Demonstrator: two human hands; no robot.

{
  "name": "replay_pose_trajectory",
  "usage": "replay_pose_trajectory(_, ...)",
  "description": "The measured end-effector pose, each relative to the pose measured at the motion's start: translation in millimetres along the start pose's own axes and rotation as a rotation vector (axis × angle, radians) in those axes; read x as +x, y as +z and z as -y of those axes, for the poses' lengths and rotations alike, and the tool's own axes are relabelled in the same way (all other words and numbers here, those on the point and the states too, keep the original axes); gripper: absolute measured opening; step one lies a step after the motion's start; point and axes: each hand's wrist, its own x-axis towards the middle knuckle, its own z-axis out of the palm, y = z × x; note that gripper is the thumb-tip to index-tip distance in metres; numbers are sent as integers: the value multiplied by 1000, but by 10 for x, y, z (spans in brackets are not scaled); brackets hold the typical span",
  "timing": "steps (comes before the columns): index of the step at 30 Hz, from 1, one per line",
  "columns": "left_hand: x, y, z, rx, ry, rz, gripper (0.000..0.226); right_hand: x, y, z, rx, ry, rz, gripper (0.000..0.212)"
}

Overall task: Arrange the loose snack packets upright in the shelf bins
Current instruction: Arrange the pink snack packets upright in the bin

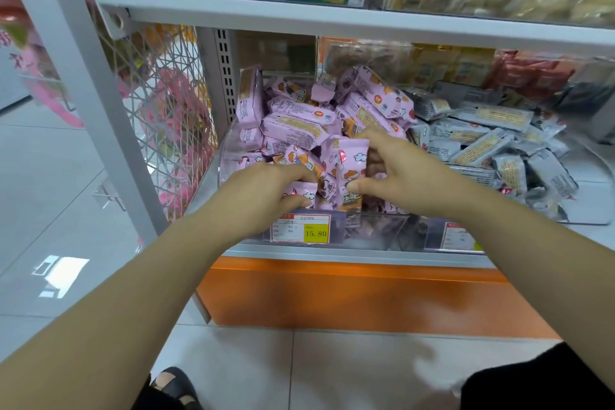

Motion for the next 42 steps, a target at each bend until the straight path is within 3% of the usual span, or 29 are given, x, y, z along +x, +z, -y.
replay_pose_trajectory(4, 6, 16, 23, 8, 3, -10, 35, 76, 148, 26, 69, 7, 77, 62)
replay_pose_trajectory(9, 7, 27, 53, -43, -9, -14, 35, 79, 302, 23, 51, -22, 34, 37)
replay_pose_trajectory(15, -18, 14, 38, -61, 14, -39, 36, 62, 409, -12, 13, 4, -93, 40)
replay_pose_trajectory(22, -44, 9, 7, 83, 42, -84, 38, 94, 246, 130, -134, -11, -37, 22)
replay_pose_trajectory(28, -40, 29, 35, 65, 34, -88, 38, 166, 253, 126, -168, -1, -7, 33)
replay_pose_trajectory(33, -54, 30, 16, 77, 41, -108, 39, 106, 287, 131, -180, 44, 161, 30)
replay_pose_trajectory(36, -56, 28, 26, 90, 42, -109, 40, 119, 255, 103, -142, 84, 112, 29)
replay_pose_trajectory(39, -52, 27, 34, 89, 30, -110, 39, 153, 193, 103, -41, 141, 130, 48)
replay_pose_trajectory(42, -46, 30, 20, 66, 23, -109, 39, 184, 206, 86, -75, 125, 187, 35)
